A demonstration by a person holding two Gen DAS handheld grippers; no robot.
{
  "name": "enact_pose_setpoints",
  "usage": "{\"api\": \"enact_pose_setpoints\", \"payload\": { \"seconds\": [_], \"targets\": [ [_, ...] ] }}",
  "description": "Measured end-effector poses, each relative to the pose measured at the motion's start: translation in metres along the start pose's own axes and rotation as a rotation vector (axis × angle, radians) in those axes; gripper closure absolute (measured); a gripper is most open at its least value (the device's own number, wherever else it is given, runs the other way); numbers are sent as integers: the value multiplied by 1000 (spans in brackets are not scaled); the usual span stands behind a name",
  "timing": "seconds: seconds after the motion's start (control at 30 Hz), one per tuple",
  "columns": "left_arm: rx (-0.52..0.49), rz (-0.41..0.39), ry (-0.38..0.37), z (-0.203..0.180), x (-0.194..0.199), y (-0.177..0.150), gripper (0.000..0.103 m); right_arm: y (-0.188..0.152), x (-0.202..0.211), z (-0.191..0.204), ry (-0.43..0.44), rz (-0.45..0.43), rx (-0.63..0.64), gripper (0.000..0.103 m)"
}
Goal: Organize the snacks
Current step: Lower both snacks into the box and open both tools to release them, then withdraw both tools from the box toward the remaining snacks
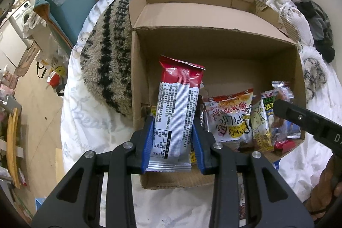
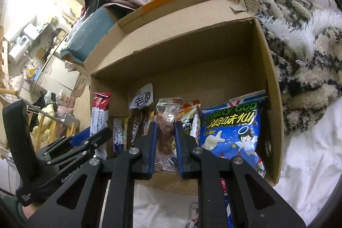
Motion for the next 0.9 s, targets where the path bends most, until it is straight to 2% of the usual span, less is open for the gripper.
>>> {"api": "enact_pose_setpoints", "payload": {
  "seconds": [0.3,0.4,0.47,0.53,0.63,0.7,0.77,0.8,0.9],
  "targets": [
    [-31,-9,-3,-8,2,-2,71,4,5,-1,23,-19,-15,83],
    [-21,-13,-6,-7,4,-2,51,5,11,-2,39,-32,-17,82],
    [-24,-17,10,-8,6,-3,31,6,12,-2,48,-25,-21,82],
    [-35,-23,21,-10,8,-5,23,6,12,-4,51,-17,-37,82],
    [-48,-22,10,-13,11,-9,21,7,13,-7,43,-8,-40,82],
    [-51,-35,3,-14,15,-10,21,7,14,-9,38,-5,-48,72],
    [-54,-64,-14,-15,21,-10,21,8,16,-12,42,-9,-68,44],
    [-59,-83,-9,-16,25,-10,21,8,19,-13,47,-19,-78,41],
    [-71,-108,2,-17,32,-10,21,7,26,-9,52,-35,-55,41]
  ]
}}
Point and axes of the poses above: each gripper's, at about its wrist camera, not at the fingertips, and x roughly against the way its jaws point, z to its left, y to its top, the point moved 1 cm from there along -x, roughly the way its jaws point, and after that the axes turned 7 degrees about -x, right-handed, at the moved point
